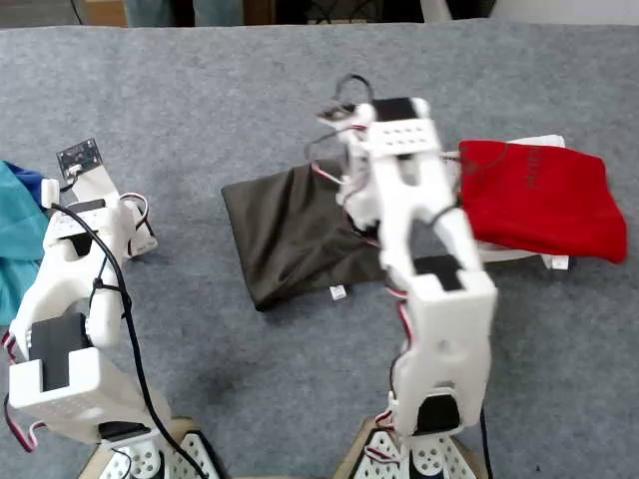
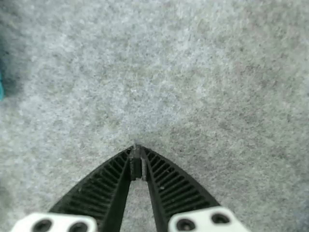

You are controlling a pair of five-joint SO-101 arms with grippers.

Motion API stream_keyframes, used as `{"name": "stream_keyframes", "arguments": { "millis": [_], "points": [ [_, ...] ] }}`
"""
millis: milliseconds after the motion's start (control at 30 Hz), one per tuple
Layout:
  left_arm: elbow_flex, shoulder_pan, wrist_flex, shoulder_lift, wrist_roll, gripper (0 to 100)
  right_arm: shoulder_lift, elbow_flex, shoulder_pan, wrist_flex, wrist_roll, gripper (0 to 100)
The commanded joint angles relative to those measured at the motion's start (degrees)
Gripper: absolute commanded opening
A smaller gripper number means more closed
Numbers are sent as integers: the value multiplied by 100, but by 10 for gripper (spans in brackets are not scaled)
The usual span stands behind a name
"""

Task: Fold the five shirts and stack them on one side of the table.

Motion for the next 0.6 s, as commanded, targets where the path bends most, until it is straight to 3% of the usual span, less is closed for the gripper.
{"name": "stream_keyframes", "arguments": {
  "millis": [0, 100, 200, 367, 567],
  "points": [
    [-31, -13, -105, -193, 35, 29, -1314, 1112, 765, 62, 158, 14],
    [-40, -13, -105, -193, 35, 29, -2246, 1842, 1284, 53, 756, 14],
    [-40, -4, -105, -193, 35, 29, -2897, 2044, 1292, -176, 870, 15],
    [-40, -4, -105, -193, 35, 29, -2923, 1727, 62, -1310, 492, 15],
    [-40, -13, -97, -193, 35, 29, -1657, 1130, -985, -2576, -211, 15]
  ]
}}
